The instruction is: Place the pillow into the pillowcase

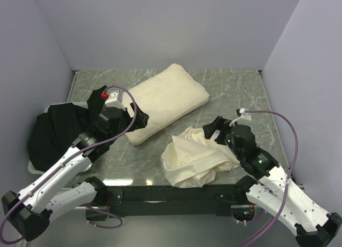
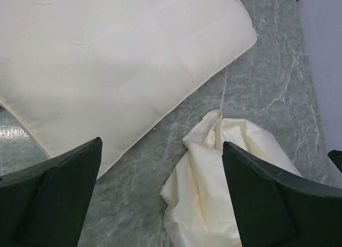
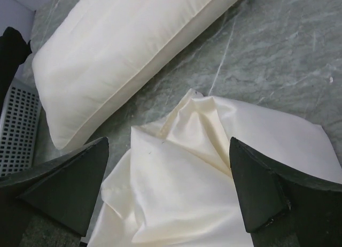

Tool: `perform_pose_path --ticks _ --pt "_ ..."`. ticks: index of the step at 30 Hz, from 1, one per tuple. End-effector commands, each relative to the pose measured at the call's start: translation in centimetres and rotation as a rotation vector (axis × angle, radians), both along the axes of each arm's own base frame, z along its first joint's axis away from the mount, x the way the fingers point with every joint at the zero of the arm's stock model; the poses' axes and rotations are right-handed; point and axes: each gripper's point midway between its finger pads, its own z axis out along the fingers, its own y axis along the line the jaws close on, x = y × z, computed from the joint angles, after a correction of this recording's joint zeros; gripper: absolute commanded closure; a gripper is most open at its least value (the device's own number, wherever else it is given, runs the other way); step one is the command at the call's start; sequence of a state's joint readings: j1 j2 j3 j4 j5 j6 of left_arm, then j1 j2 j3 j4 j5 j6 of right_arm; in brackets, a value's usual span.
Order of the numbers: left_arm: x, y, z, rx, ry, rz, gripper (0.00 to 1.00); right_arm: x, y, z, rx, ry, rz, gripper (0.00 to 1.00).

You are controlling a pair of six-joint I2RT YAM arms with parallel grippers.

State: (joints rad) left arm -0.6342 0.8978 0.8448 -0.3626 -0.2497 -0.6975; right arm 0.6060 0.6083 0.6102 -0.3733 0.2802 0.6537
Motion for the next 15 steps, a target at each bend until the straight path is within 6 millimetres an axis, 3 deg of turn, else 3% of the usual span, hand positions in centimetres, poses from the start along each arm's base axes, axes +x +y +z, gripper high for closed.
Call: perform_pose_path --ticks 1,6,11,14,15 --pt "-0.1 0.2 1.5 -0.038 -0.032 0.013 0.01 0.0 -0.3 2.1 0.015 -0.048 -0.006 0.00" --pt "-1.3 -1.7 1.4 -0.084 -0.049 -0.112 0.01 0.2 0.2 3.0 0.027 -0.056 0.008 0.00" --pt "-2.0 -2.4 0.4 -0.128 -0.011 -0.052 0.01 0.2 0.5 3.3 0.034 -0.041 0.019 0.00" --pt "-3.2 -4.8 0.0 -0.117 -0.010 -0.065 0.01 0.2 1.2 3.2 0.041 -0.039 0.049 0.00" --pt "-4.5 -6.7 -1.3 -0.075 0.018 -0.108 0.01 0.3 1.4 2.8 0.037 -0.022 0.055 0.00"
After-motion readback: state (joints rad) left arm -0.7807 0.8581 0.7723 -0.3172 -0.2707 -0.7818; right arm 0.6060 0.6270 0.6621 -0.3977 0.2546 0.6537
